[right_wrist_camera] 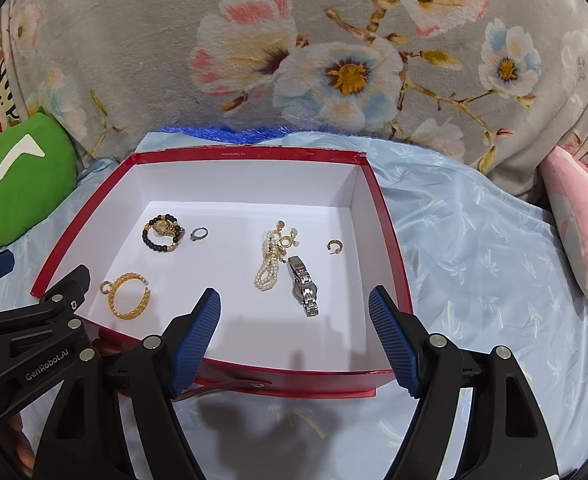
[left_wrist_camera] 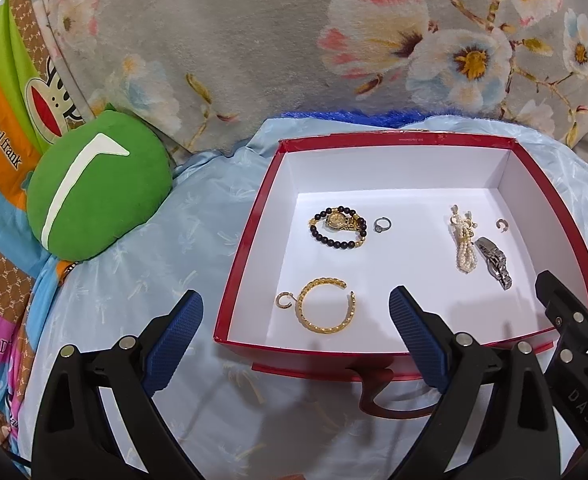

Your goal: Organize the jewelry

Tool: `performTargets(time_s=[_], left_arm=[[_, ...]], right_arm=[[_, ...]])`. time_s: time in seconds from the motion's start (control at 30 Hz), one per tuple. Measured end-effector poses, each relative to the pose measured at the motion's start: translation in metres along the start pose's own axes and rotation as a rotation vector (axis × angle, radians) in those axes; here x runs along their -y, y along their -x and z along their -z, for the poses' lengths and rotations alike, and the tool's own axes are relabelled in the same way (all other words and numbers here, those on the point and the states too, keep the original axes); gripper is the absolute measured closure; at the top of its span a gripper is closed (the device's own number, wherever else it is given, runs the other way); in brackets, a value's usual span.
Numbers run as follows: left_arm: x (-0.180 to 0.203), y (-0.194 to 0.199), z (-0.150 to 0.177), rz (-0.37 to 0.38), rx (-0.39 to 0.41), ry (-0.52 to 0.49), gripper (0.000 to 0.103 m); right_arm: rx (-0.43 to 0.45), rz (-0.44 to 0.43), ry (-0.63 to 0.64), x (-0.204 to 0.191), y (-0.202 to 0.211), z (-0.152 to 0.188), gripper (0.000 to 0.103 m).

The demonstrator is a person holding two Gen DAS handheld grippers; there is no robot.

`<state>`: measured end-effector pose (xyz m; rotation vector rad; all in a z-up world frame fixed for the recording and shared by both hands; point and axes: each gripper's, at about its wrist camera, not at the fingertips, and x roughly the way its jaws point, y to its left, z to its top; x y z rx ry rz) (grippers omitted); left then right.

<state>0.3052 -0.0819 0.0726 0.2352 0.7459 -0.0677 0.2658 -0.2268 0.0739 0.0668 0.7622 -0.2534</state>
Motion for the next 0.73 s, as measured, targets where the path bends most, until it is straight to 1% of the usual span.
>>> performTargets(time_s=[0.13, 0.33, 0.47, 0.73], left_arm=[[0.0001, 0.0, 0.0013, -0.001, -0.004, 0.006, 0.011], [0.0022, -0.004, 0.0031, -0.033, -0.01, 0.008, 0.011], [0.0017, -0.0055, 0.0021, 0.001, -0.022, 0.015, 0.011], [-0.0006, -0.0054, 0.0014, 0.028, -0.034, 0.032, 0.011]], right_arm=[[0.001, 0.001, -0.002, -0.0001, 0.0, 0.0001, 0.028], [0.001, -0.002, -0.004, -0.0011, -0.0002, 0.0, 0.026], [0.004, -0.001, -0.002, -0.0016, -0.0002, -0.0005, 0.023], [0.009, 0.007, -0.003, 0.0008, 0.0025, -0.0008, 0.019]])
